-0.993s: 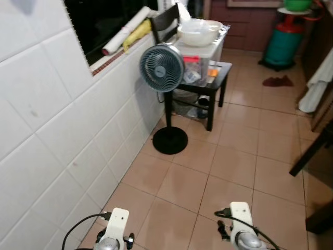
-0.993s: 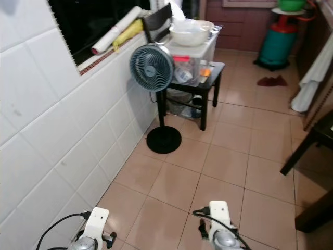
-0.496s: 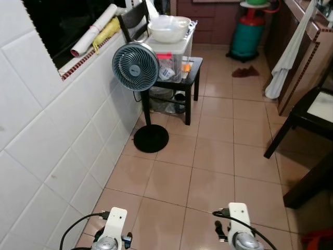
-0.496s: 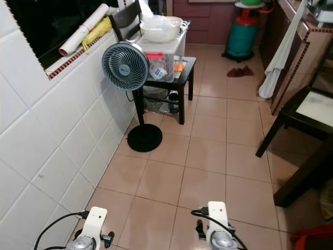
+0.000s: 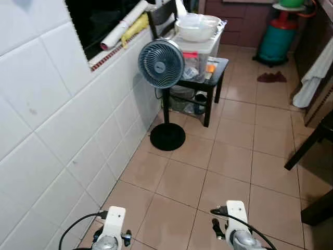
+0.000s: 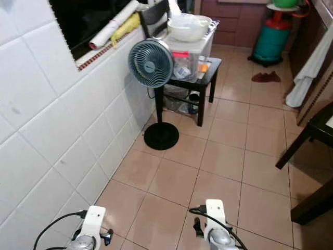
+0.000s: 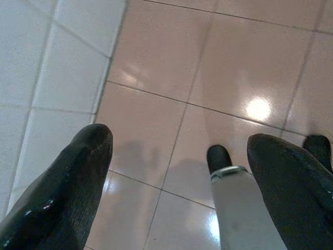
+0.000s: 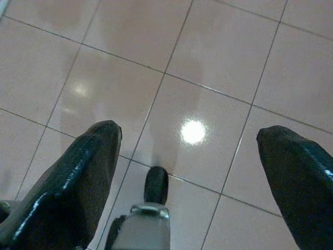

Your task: Setting the table

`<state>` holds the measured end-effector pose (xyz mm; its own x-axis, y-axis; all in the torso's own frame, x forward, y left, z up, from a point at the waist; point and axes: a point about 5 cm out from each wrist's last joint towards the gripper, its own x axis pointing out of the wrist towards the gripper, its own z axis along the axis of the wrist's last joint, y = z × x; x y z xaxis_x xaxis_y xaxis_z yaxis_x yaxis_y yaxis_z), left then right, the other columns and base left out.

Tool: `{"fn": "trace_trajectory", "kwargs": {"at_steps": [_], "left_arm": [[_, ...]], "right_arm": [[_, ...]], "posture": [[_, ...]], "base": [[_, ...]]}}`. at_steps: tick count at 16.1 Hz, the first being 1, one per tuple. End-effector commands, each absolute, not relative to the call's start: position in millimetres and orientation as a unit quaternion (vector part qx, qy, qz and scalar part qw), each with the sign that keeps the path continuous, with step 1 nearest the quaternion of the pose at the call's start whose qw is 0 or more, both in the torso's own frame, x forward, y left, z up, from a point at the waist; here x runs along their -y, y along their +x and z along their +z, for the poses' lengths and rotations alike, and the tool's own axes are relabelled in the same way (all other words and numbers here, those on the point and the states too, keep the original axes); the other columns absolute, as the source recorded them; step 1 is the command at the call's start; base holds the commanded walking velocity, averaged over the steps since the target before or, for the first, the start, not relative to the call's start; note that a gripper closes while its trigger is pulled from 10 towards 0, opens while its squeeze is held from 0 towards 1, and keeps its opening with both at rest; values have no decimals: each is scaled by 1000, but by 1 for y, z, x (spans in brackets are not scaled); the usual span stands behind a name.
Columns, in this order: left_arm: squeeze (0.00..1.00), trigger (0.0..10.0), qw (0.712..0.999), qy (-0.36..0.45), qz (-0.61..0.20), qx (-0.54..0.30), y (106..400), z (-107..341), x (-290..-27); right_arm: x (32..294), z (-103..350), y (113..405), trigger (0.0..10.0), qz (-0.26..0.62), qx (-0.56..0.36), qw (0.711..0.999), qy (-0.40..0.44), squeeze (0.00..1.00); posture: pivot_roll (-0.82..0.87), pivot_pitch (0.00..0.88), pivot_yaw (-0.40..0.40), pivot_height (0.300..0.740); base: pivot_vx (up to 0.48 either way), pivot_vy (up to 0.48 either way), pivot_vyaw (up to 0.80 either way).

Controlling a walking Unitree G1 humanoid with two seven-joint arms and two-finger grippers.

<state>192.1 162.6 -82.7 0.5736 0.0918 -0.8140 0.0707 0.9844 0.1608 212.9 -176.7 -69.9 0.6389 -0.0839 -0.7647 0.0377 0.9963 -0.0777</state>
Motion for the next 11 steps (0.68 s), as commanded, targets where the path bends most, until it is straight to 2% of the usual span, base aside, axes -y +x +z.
{"fn": "trace_trajectory", "kwargs": {"at_steps": [1,6,11], "left_arm": [[0,10000,886,85,24,-455,193,-82,-165],[0,10000,891,72,30,-448,193,-81,-165],[0,10000,875,74,-3,-479,189,-85,-164]], "right_arm": [[173,-66,221,10000,-28,-413,910,-22,0],[171,-50,245,10000,-34,-376,926,-17,0],[173,-59,231,10000,-30,-403,914,-28,0]], "posture": [[-34,0,32,740],[-39,0,32,740],[-43,0,37,740]], "base": [[0,0,0],[0,0,0],[0,0,0]]}}
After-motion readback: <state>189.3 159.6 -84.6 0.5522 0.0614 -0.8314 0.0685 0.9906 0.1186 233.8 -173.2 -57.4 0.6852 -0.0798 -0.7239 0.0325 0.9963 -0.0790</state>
